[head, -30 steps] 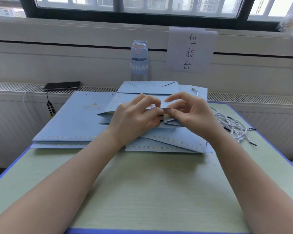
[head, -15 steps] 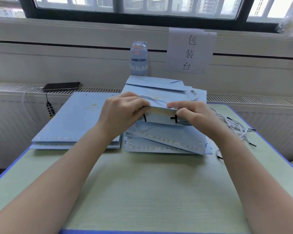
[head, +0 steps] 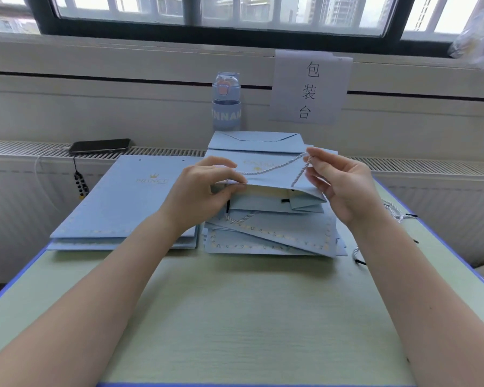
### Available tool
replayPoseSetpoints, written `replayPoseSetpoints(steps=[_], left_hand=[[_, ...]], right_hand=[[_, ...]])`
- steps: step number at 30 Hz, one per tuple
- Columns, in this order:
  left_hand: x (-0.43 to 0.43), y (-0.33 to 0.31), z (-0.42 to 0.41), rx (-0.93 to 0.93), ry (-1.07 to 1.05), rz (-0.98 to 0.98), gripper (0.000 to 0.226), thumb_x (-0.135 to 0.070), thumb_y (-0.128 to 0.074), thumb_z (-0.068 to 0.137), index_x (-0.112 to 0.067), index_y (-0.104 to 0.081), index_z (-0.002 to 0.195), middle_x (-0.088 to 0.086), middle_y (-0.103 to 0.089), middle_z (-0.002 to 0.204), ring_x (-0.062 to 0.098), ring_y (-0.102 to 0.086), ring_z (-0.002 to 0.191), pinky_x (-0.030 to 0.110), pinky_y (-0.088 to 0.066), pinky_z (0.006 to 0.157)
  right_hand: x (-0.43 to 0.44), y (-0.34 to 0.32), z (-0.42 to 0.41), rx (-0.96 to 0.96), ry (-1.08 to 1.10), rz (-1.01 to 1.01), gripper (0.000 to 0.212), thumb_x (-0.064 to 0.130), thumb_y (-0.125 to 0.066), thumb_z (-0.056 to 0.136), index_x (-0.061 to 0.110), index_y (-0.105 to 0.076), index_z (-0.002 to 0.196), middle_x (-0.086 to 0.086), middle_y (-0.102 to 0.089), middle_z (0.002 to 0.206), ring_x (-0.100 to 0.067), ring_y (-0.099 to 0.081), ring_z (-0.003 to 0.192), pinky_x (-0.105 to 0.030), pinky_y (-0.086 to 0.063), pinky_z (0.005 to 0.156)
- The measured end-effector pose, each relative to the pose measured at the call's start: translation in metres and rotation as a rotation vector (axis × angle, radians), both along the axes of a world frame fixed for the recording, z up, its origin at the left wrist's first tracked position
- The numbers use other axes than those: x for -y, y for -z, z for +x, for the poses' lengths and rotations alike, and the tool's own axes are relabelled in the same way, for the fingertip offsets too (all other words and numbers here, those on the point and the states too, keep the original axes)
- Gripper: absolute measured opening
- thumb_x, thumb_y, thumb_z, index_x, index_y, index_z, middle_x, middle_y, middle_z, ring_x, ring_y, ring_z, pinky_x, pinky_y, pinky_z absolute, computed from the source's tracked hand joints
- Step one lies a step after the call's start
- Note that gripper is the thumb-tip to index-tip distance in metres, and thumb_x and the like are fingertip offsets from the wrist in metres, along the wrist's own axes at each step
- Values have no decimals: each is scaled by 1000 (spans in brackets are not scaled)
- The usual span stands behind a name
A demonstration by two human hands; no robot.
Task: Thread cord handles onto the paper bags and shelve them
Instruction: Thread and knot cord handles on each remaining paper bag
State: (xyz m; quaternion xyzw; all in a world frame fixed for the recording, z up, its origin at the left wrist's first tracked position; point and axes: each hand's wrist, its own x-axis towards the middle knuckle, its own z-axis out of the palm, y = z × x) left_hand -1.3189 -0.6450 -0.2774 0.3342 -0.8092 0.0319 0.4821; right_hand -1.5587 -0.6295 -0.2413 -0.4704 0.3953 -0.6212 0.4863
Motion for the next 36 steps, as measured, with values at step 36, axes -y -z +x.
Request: replayPoseSetpoints(steps=[36], left_hand=[[1, 2, 5, -85, -27, 657, 6, -28, -67, 87, -27, -72, 83, -11, -71, 84, -2, -60, 77, 13, -42, 74]], right_hand=[[-6, 5, 29, -137, 39, 85, 20, 11, -51, 95, 7, -63, 79, -3, -53, 73, -11, -58, 73, -45, -53, 87]])
